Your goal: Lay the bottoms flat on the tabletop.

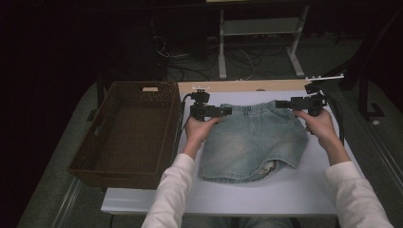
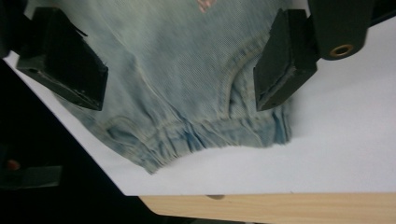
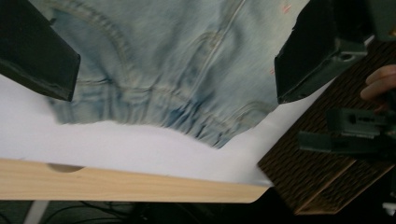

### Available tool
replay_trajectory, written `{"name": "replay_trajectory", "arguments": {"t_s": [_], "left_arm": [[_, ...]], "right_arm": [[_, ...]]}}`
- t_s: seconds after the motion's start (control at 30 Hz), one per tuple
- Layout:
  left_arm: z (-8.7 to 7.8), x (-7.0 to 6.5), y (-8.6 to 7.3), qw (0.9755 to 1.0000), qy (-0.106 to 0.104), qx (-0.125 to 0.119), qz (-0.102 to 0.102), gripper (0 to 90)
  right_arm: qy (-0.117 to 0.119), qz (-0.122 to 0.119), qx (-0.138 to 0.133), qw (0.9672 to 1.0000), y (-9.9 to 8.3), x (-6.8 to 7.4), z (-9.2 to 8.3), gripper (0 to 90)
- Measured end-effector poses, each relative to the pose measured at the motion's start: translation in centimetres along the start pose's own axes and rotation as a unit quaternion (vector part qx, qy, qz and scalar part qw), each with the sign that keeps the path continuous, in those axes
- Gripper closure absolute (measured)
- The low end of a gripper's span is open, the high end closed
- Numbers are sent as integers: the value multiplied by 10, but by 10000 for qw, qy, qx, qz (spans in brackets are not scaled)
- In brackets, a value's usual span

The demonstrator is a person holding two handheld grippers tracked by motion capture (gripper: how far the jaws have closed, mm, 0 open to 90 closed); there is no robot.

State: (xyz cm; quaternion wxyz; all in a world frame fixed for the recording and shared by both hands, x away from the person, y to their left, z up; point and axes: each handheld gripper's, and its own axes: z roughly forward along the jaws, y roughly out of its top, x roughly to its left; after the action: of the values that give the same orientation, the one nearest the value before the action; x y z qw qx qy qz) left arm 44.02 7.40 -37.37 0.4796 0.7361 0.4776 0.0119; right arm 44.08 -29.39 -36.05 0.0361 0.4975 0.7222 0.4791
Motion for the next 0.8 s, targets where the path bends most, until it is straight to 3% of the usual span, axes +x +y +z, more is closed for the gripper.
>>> {"name": "replay_trajectory", "arguments": {"t_s": [0.23,0.37,0.5,0.8], "left_arm": [[-16,-10,-16,9994,-116,316,68,3],[-27,-17,-29,9993,-153,336,99,0],[-32,-20,-45,9989,-54,433,153,0],[-41,-11,-77,9979,153,637,10,0]], "right_arm": [[274,-150,73,9995,-17,21,1,0],[389,-250,25,9989,-24,32,-6,0],[440,-316,-45,9985,-32,41,-13,0],[500,-460,70,9977,-52,51,-19,0]]}}
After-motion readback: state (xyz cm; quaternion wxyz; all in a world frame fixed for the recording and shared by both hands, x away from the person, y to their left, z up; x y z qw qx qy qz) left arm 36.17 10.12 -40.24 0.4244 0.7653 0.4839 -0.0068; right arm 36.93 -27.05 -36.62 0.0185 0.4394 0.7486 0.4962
